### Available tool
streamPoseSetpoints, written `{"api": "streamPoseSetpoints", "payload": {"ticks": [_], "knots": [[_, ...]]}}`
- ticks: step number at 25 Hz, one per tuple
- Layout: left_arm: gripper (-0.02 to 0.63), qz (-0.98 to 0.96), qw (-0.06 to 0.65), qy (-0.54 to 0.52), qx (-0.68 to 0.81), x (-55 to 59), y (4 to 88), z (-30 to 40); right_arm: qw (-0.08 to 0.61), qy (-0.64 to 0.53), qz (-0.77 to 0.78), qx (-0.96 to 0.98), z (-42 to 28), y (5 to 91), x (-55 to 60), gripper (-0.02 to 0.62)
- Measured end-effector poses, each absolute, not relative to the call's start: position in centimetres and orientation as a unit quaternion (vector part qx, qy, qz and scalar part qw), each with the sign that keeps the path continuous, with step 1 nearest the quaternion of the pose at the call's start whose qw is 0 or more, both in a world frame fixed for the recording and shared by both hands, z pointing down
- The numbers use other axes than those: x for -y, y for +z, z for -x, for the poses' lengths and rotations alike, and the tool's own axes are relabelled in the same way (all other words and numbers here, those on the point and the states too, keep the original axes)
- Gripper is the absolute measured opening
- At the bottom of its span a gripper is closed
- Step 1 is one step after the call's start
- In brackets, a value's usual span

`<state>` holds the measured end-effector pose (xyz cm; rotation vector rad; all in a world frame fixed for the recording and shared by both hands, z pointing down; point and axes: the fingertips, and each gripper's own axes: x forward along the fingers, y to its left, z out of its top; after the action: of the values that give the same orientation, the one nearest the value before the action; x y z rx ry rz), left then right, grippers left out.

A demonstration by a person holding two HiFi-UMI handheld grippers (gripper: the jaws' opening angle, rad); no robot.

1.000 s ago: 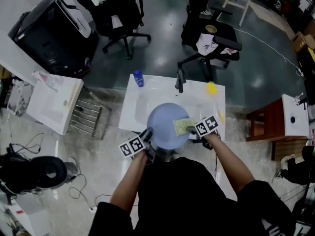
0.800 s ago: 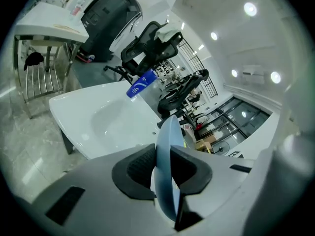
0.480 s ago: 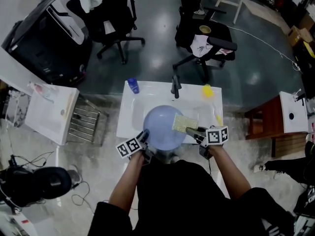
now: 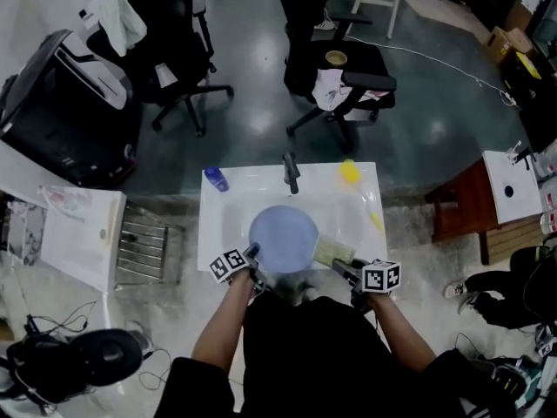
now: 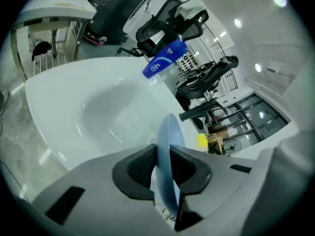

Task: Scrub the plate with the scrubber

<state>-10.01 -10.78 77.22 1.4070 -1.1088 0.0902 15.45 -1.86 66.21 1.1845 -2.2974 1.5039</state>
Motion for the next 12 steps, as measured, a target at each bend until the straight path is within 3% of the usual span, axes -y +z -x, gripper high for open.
{"api": "streamPoseSetpoints", "payload": {"ticks": [12], "knots": [[0.078, -0.54, 0.691, 0.107, 0.469, 14.4, 84.6, 7.5, 0.014, 0.546, -0.409, 0.731, -16.0, 66.6, 0.8, 0.061]]}}
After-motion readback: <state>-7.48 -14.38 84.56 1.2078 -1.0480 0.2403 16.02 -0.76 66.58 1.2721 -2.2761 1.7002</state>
